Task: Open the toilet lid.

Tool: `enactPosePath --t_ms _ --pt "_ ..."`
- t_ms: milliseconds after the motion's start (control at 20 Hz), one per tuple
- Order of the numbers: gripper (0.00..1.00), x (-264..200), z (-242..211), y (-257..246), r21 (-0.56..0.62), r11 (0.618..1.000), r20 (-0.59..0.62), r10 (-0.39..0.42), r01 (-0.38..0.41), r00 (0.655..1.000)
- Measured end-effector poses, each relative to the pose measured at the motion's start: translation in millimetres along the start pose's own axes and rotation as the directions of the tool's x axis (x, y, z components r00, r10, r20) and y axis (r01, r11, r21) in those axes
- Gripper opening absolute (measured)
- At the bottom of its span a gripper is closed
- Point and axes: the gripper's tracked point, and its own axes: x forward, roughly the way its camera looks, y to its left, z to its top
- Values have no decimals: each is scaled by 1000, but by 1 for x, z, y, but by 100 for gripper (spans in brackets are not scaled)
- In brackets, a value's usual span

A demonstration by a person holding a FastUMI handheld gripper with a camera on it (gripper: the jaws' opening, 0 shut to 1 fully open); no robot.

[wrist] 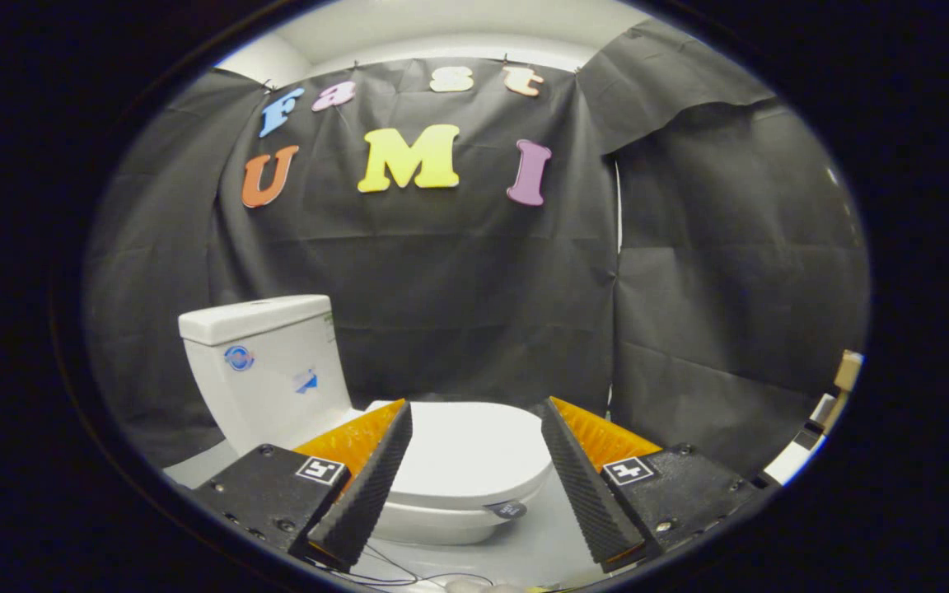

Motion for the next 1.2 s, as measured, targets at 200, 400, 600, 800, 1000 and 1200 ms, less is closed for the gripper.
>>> enactPosePath --t_ms 200,400,600,800,1000,1200 --pt "99 20 -22 -23 38 999 -77 12 -9 997" --pt "99 35 -46 -42 111 994 -154 32 -15 988" --pt "99 47 -84 -56 168 986 -245 48 -6 968" --pt "99 53 -125 -54 251 968 -331 103 -18 938" --pt "99 55 -159 -53 414 910 -413 182 6 892" --pt "98 58 -185 -55 551 832 -457 238 63 857"
